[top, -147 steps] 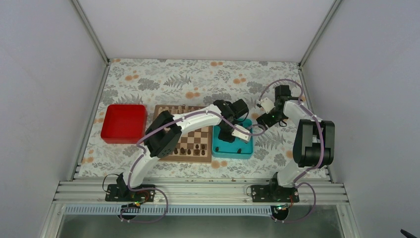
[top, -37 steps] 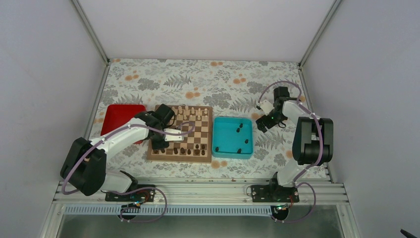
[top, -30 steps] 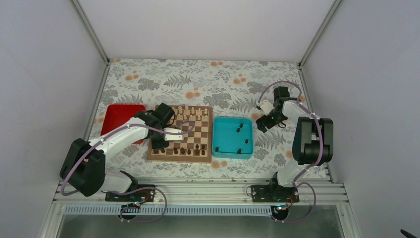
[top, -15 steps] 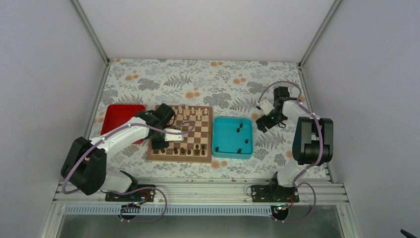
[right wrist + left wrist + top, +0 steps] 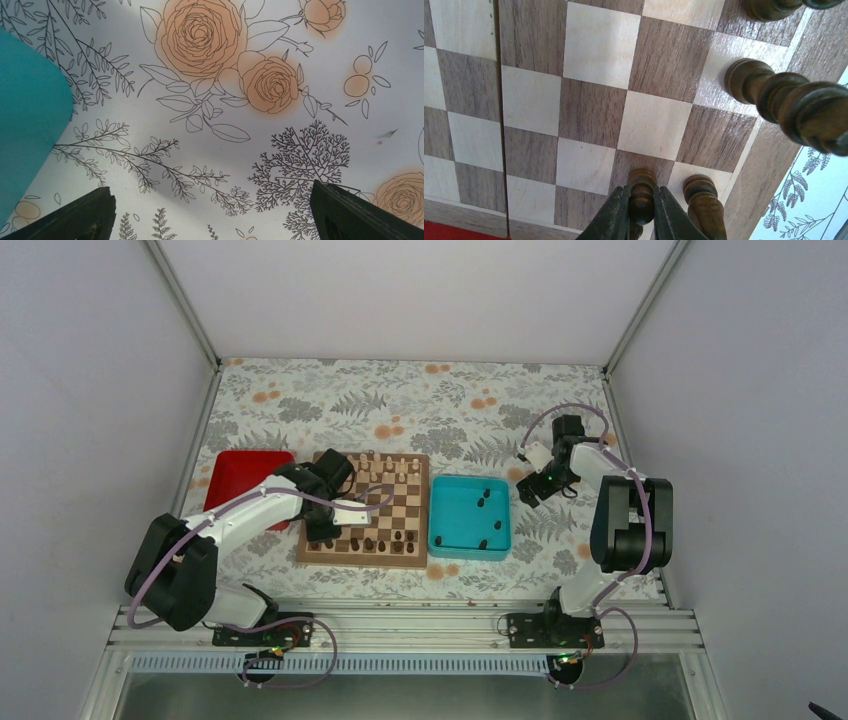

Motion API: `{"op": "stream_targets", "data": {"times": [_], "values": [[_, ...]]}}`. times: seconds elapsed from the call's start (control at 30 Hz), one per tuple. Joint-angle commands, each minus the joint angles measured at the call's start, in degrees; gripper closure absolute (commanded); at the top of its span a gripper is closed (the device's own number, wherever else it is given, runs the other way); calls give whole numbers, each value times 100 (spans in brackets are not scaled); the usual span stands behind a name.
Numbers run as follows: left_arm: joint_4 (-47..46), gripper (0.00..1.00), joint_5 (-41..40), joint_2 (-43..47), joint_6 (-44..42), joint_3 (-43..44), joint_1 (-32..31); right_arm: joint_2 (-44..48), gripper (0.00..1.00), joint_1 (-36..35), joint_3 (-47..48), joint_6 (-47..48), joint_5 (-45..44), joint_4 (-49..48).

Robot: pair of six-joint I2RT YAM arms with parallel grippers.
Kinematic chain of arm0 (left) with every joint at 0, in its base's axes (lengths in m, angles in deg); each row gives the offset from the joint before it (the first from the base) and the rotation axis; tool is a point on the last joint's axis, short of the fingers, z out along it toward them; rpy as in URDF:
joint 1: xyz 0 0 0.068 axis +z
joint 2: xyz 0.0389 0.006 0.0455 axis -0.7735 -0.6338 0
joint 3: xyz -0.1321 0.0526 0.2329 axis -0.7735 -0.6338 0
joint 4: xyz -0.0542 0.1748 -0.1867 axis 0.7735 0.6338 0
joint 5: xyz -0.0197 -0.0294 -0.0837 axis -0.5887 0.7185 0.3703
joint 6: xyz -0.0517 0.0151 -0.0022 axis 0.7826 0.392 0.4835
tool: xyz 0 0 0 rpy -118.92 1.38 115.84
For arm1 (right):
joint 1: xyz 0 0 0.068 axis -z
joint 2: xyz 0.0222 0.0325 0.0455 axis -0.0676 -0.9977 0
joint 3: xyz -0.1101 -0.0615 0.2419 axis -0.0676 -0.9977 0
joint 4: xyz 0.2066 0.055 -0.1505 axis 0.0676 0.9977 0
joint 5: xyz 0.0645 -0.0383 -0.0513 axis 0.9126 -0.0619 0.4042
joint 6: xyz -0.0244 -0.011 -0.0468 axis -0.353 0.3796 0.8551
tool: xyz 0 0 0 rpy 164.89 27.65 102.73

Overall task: Set up the chess pieces on the board
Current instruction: Place the chess piece on the chessboard, then pick up the chess piece from the storage box.

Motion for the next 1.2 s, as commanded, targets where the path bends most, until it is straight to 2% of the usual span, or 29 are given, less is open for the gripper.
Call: {"op": "stream_targets", "data": {"times": [0.0,0.3,0.5,0.77,0.97,1.17], "values": [[21,84,133,-43,-24,108,39,-32,0,47,-60,-3,-51,-48],[279,82,189,24,-50,321,39,-10,0,56,-64,6,-26,-48],[544,81,-92,45,-142,697,39,7,0,63,-74,15,-18,-46],[1045,77,169,-408,-257,2357,-93,32,0,60,-68,20,1,-57],[546,73,266,-1304,-136,3495,-991,60,0,58,-25,20,43,-43],[-92,73,724,-2734,-101,4803,-1701,60,0,51,11,35,114,-21]]}}
